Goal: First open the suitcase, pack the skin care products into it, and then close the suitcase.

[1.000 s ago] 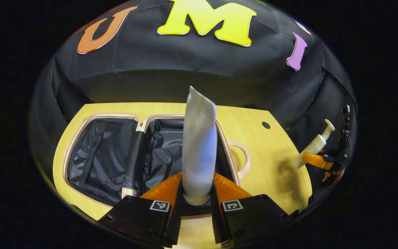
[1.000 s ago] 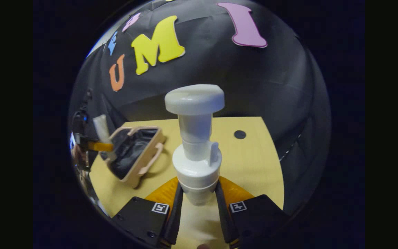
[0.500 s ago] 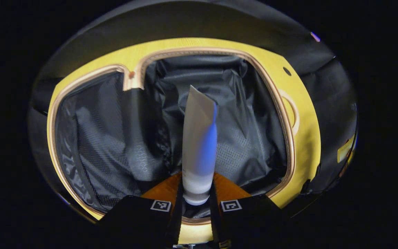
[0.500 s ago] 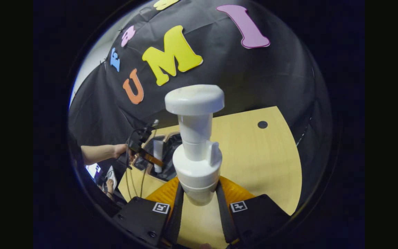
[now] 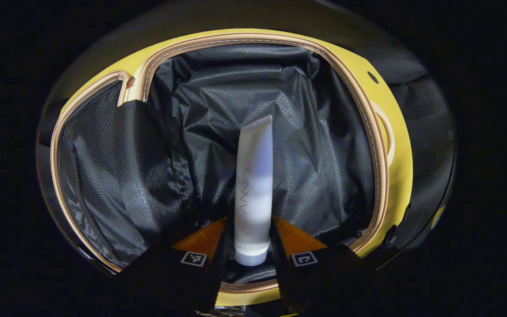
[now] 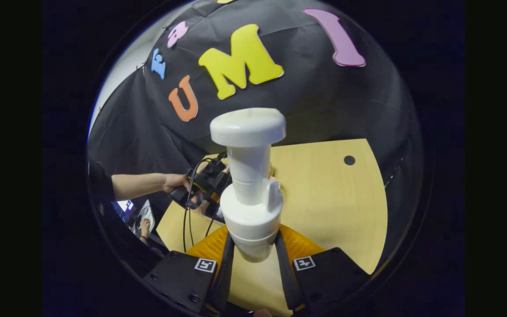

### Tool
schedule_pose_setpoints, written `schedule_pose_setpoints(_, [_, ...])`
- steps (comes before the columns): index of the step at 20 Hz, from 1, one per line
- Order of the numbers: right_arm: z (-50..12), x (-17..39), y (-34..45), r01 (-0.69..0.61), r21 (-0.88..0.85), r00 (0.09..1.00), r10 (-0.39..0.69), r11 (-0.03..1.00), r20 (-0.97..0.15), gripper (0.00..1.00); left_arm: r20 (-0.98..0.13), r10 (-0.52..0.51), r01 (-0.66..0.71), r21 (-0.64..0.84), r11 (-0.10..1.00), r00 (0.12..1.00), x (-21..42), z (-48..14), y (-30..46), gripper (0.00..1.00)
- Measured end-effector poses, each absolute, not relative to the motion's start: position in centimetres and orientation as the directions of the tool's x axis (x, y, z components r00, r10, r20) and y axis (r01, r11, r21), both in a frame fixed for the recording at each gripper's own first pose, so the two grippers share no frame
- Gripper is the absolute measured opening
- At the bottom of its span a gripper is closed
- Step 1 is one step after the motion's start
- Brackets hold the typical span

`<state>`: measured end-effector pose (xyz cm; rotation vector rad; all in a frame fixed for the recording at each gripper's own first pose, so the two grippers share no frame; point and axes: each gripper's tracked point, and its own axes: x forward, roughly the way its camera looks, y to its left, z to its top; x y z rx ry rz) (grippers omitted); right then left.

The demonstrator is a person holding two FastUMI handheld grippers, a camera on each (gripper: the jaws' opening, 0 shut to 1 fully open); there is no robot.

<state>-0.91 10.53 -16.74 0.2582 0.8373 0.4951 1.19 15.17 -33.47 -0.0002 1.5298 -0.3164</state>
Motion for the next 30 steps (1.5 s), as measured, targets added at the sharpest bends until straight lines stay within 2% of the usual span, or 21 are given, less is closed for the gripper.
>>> schedule_pose_setpoints(1, [-17.0, -0.2, 11.6, -0.334, 0.396, 0.549, 0.518, 0.856, -0.656, 0.46, -0.977, -0.209, 0.193, -0.198, 0.961, 0.036, 1.3, -32.8, 15.1, 0.7])
schedule_pose_setpoints(4, [-17.6, 2.1, 16.3, -0.373, 0.404, 0.493, 0.547, 0.836, -0.677, 0.46, -0.954, -0.243, 0.164, -0.216, 0.963, 0.173, 1.3, -29.5, 15.1, 0.8])
schedule_pose_setpoints(6, [-19.1, 3.8, 19.8, -0.385, 0.413, 0.431, 0.556, 0.825, -0.71, 0.46, -0.904, -0.297, 0.101, -0.279, 0.955, 0.307, 0.9, -26.6, 14.7, 0.98])
schedule_pose_setpoints(7, [-20.0, 4.6, 21.5, -0.387, 0.417, 0.394, 0.557, 0.822, -0.731, 0.44, -0.871, -0.316, 0.071, -0.313, 0.947, 0.376, 0.5, -25.2, 14.8, 0.88])
schedule_pose_setpoints(9, [-23.3, 5.5, 24.7, -0.338, 0.444, 0.285, 0.54, 0.83, -0.792, 0.47, -0.8, -0.319, 0.006, -0.367, 0.93, 0.507, -0.2, -23.3, 15.8, 0.88])
schedule_pose_setpoints(12, [-29.5, 6.4, 29.0, -0.216, 0.471, 0.108, 0.5, 0.855, -0.859, 0.46, -0.732, -0.278, -0.095, -0.423, 0.901, 0.622, -2.3, -21.7, 18.3, 0.88])
schedule_pose_setpoints(17, [-36.6, 7.1, 30.7, 0.003, 0.371, -0.026, 0.371, 0.929, -0.928, 0.47, -0.713, -0.206, -0.203, -0.443, 0.873, 0.67, -8.4, -21.3, 22.6, 0.88])
schedule_pose_setpoints(20, [-39.4, 7.9, 31.0, 0.144, 0.292, -0.059, 0.303, 0.945, -0.951, 0.44, -0.727, -0.202, -0.221, -0.441, 0.87, 0.656, -11.3, -21.6, 23.6, 0.88])
schedule_pose_setpoints(22, [-40.2, 8.3, 30.8, 0.186, 0.252, -0.063, 0.268, 0.95, -0.961, 0.44, -0.733, -0.185, -0.228, -0.424, 0.876, 0.654, -12.7, -21.9, 24.9, 0.89])
schedule_pose_setpoints(24, [-40.9, 8.4, 30.2, 0.198, 0.206, -0.065, 0.223, 0.958, -0.973, 0.48, -0.735, -0.171, -0.239, -0.418, 0.877, 0.657, -13.0, -21.8, 26.0, 0.88])
schedule_pose_setpoints(26, [-40.7, 8.6, 30.5, 0.214, 0.216, -0.049, 0.232, 0.953, -0.972, 0.52, -0.725, -0.16, -0.25, -0.424, 0.871, 0.67, -12.7, -21.4, 27.0, 0.89])
schedule_pose_setpoints(27, [-40.2, 8.6, 30.6, 0.215, 0.223, -0.037, 0.236, 0.951, -0.971, 0.51, -0.717, -0.161, -0.251, -0.432, 0.866, 0.678, -12.4, -21.2, 27.4, 0.88])
schedule_pose_setpoints(30, [-37.8, 8.3, 30.3, 0.188, 0.261, 0.012, 0.263, 0.947, -0.965, 0.68, -0.707, -0.157, -0.262, -0.446, 0.856, 0.69, -11.0, -21.3, 29.3, 0.88])
